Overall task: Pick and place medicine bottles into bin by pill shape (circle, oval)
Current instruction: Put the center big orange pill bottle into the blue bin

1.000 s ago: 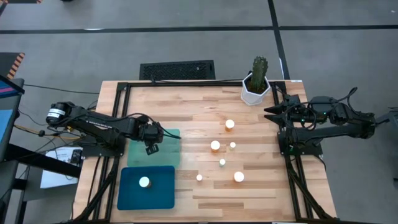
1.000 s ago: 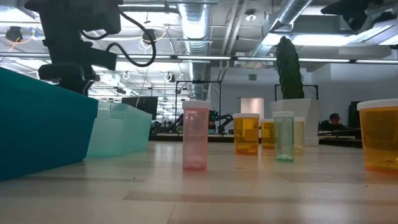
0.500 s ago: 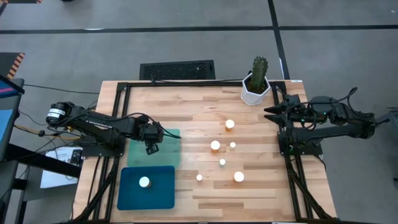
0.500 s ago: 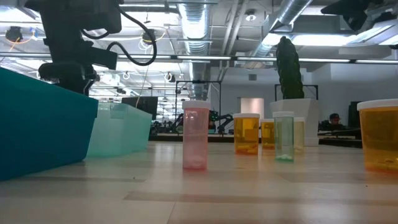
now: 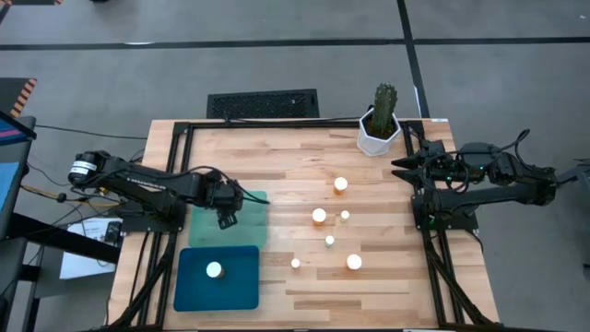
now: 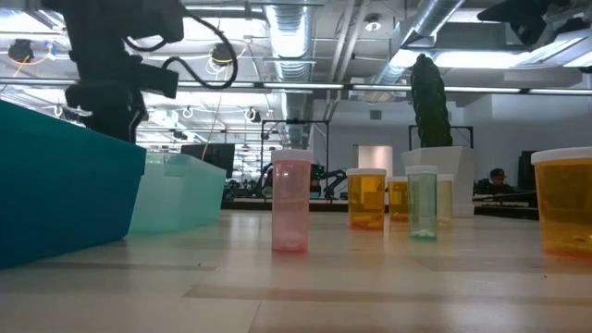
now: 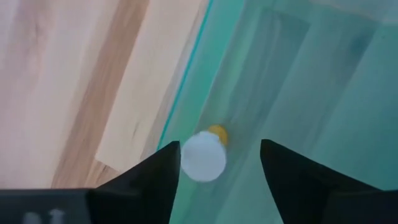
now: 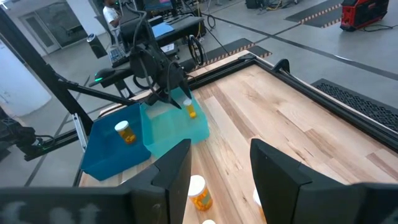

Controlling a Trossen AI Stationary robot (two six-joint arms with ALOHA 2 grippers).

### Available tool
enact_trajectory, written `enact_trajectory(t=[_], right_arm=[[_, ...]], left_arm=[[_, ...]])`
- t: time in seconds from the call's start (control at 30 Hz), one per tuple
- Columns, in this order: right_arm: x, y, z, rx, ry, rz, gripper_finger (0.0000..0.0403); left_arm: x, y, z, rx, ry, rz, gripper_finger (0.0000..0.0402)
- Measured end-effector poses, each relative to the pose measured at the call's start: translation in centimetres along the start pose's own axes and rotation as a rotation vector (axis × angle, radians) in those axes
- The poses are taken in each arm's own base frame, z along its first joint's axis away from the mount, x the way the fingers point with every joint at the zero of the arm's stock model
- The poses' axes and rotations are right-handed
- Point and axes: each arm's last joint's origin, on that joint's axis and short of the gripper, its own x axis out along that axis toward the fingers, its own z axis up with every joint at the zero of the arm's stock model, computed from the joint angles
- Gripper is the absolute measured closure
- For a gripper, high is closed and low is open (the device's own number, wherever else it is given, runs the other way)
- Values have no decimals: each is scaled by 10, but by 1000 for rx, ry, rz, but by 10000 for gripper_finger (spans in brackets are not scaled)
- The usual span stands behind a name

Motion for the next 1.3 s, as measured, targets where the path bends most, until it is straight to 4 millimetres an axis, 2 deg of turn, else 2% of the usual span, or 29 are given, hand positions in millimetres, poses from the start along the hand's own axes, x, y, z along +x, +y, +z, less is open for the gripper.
enact_trajectory(t=[0.23,0.4,0.67,0.83,0.97,1.07,1.3], right_arm=[[0,0,0,0,0,0,228],[0,0,0,0,0,0,228],[0,0,0,0,0,0,228],[0,0,0,0,0,0,228],[0,0,0,0,1,0,228],[0,0,0,0,1,0,228],[0,0,0,0,0,0,228]], left_arm=[[-15,2,8,27,-11,42,166],[-39,2,24,1,-69,12,161],[-90,4,76,-81,-426,-106,161],[-113,10,101,-124,-662,-148,161],[-110,4,119,-88,-730,-144,161],[-105,-6,140,-51,-790,-171,161],[-76,-33,183,82,-797,-166,161]])
